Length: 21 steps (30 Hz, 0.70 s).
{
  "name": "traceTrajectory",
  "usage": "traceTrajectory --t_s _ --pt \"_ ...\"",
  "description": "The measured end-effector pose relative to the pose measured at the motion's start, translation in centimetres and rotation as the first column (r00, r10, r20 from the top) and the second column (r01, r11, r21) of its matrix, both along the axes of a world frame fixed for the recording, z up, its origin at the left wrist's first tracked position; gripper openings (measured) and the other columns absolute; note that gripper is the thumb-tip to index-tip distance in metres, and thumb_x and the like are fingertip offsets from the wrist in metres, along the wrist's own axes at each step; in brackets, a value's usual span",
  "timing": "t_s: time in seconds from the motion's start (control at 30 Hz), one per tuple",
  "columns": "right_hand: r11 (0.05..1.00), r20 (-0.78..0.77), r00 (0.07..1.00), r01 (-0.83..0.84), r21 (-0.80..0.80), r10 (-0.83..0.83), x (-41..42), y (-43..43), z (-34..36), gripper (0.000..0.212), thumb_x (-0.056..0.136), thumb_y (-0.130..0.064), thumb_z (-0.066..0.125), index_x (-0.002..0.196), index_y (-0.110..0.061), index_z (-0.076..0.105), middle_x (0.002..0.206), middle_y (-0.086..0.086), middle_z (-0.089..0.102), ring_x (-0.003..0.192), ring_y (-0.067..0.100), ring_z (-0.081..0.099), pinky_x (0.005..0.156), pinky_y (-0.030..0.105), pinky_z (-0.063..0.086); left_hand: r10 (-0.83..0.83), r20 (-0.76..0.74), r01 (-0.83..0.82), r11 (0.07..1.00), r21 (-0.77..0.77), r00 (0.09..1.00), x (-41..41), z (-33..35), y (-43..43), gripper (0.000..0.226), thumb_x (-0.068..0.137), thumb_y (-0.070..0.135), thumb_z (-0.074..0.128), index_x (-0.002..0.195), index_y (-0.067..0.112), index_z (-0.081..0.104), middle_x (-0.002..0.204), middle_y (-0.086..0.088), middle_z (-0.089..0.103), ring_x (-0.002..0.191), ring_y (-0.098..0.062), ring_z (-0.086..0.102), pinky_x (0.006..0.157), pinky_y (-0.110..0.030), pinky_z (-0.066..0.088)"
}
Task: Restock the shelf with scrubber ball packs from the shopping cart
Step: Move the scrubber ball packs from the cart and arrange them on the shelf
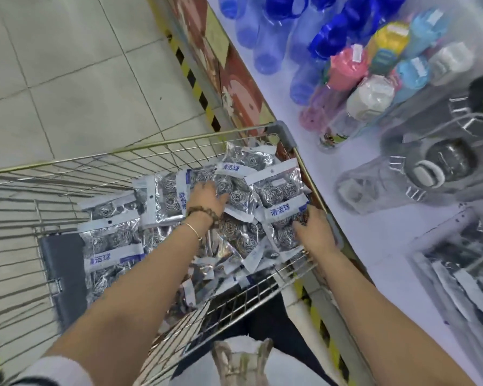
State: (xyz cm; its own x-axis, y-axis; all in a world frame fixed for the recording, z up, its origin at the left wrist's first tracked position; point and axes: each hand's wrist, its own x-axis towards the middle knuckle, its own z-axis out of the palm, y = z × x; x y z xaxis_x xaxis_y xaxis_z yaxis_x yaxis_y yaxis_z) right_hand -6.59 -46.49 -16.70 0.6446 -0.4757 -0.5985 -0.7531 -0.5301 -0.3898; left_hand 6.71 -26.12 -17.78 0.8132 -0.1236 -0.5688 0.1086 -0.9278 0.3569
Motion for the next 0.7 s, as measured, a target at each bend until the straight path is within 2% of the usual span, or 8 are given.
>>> traceTrajectory --t_s 0.13,0.2,0.27,0.37,0.43,0.5,0.6,0.7 --pt "1.000 -0.040 0.999 0.024 -0.012 -0.025 1.3 0.2 -1.6 0.054 0.085 -0.023 0.066 0.132 -0.010 0.043 0.129 0.013 0.049 0.111 0.031 0.054 0.093 0.044 0.047 0.164 -0.111 -0.166 0.986 -0.006 0.980 1.8 -1.3 -0.8 0.065 0.080 0.055 0.056 0.126 0.010 0.046 0.126 -0.014 0.051 0.110 -0.031 0.053 0.091 -0.046 0.048" --pt "0.999 -0.049 0.998 0.044 -0.016 -0.045 1.5 0.5 -2.1 0.063 0.082 -0.025 0.069 0.136 -0.012 0.038 0.131 0.013 0.047 0.115 0.031 0.052 0.096 0.048 0.045 0.248 -0.174 -0.250 0.968 0.010 0.953 1.9 -1.8 -1.1 0.078 0.070 0.066 0.058 0.126 0.013 0.045 0.121 -0.012 0.054 0.104 -0.031 0.057 0.085 -0.046 0.052" --pt "0.996 -0.039 0.996 0.083 -0.024 -0.084 1.4 0.6 -2.6 0.070 0.078 -0.029 0.073 0.137 -0.016 0.036 0.130 0.010 0.050 0.114 0.031 0.052 0.094 0.050 0.046 0.263 -0.180 -0.255 0.965 0.069 0.948 1.9 -2.6 -1.2 0.094 0.055 0.078 0.055 0.125 0.015 0.045 0.120 -0.013 0.053 0.098 -0.030 0.059 0.077 -0.044 0.055" --pt "0.994 -0.067 0.991 0.112 -0.020 -0.113 1.3 -0.1 -3.0 0.085 0.066 -0.041 0.080 0.134 -0.016 0.037 0.125 0.007 0.055 0.113 0.030 0.053 0.089 0.048 0.049 0.238 -0.192 -0.223 0.970 0.101 0.952 1.9 -2.3 -1.3 0.090 0.062 0.069 0.063 0.131 0.015 0.041 0.123 -0.013 0.051 0.096 -0.027 0.059 0.073 -0.038 0.055" --pt "0.990 -0.096 0.985 0.143 0.006 -0.142 1.5 -0.3 -2.9 0.093 0.058 -0.046 0.084 0.132 -0.012 0.039 0.120 0.008 0.060 0.111 0.031 0.055 0.089 0.046 0.050 0.269 -0.255 -0.265 0.963 0.051 0.929 1.9 -1.7 -1.5 0.092 0.061 0.061 0.070 0.134 0.016 0.037 0.123 -0.010 0.053 0.094 -0.026 0.060 0.074 -0.038 0.055" --pt "0.986 -0.122 0.979 0.165 -0.002 -0.164 1.8 -0.4 -3.0 0.092 0.051 -0.051 0.085 0.125 -0.012 0.046 0.114 0.007 0.063 0.105 0.030 0.059 0.087 0.045 0.051 0.294 -0.297 -0.310 0.951 -0.007 0.908 2.1 -1.5 -1.2 0.092 0.059 0.055 0.075 0.134 0.017 0.036 0.125 -0.008 0.053 0.101 -0.026 0.059 0.079 -0.042 0.055" --pt "0.992 -0.138 0.983 0.111 -0.066 -0.119 2.1 -0.1 -3.0 0.091 0.038 -0.074 0.074 0.107 -0.017 0.056 0.101 0.003 0.068 0.093 0.026 0.063 0.076 0.040 0.054 0.325 -0.313 -0.363 0.929 -0.069 0.892 2.1 -1.3 -0.5 0.091 0.063 0.046 0.077 0.139 0.021 0.032 0.138 -0.006 0.044 0.119 -0.029 0.049 0.090 -0.043 0.050" --pt "0.979 -0.093 0.976 0.194 -0.063 -0.199 2.1 1.3 -1.9 0.076 0.051 -0.063 0.079 0.104 -0.013 0.055 0.099 0.005 0.066 0.092 0.026 0.061 0.075 0.036 0.051 0.338 -0.300 -0.378 0.922 -0.086 0.892 1.5 -1.0 -0.3 0.089 0.068 0.039 0.075 0.141 0.017 0.029 0.140 -0.008 0.042 0.125 -0.030 0.044 0.093 -0.042 0.045"
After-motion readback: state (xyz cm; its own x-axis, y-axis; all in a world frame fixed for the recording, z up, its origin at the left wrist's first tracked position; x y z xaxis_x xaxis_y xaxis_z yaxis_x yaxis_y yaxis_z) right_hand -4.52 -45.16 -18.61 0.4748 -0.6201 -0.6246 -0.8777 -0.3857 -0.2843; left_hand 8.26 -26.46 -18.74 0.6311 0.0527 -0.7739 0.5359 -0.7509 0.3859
